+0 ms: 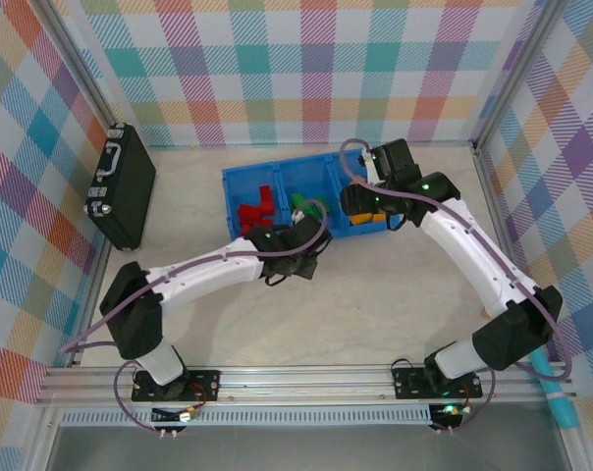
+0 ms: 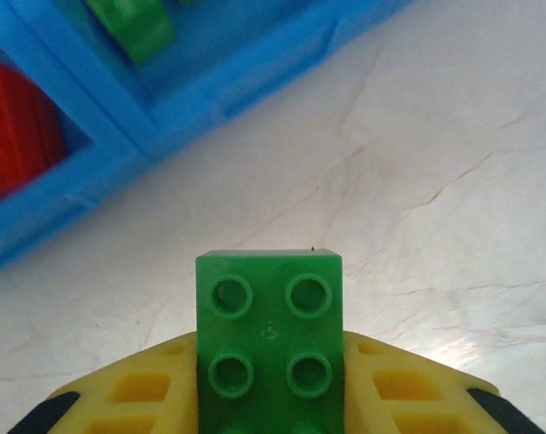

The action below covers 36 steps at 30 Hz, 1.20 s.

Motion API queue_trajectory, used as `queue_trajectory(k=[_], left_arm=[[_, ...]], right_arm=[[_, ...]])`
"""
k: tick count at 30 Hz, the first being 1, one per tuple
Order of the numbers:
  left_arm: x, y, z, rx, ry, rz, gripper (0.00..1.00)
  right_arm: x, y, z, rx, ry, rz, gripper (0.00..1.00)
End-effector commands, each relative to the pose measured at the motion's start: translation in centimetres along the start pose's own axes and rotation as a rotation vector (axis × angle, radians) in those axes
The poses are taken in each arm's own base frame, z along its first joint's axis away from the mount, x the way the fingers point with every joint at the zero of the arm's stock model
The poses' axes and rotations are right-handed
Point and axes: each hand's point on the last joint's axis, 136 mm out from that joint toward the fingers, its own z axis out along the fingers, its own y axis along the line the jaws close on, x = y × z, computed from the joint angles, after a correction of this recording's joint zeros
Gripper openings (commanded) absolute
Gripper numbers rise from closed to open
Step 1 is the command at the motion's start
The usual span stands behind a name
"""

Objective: Sort the legos into containers by color
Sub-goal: Place the lego in the container.

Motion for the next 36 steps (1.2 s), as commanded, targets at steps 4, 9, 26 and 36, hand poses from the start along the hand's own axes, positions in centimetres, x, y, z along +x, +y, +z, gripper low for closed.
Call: queue_trajectory(k=[4, 9, 26, 36], left_arm=[[-8.1, 0.9, -5.5, -0.068, -0.225, 0.072, 0.26], [-13.1, 2.3, -6.4, -0.106, -0.367, 0.023, 0.28], [-15.9, 5.9, 9.0, -0.148, -0.276, -0.134, 0.38], [-17.3, 8.2, 6.9, -0.148, -0.322, -0.159, 0.71]], right_arm=[[1.2, -1.3, -2.1, 0.031, -0.034, 0.037, 0.79], [3.3, -1.9, -2.6, 0.037, -0.018, 0.066, 0.82], [10.4, -4.6, -2.6, 0.104, -0.043, 0.174, 0.99], [8.7, -8.2, -2.7, 0.297, -0.331, -0.006, 0.99]])
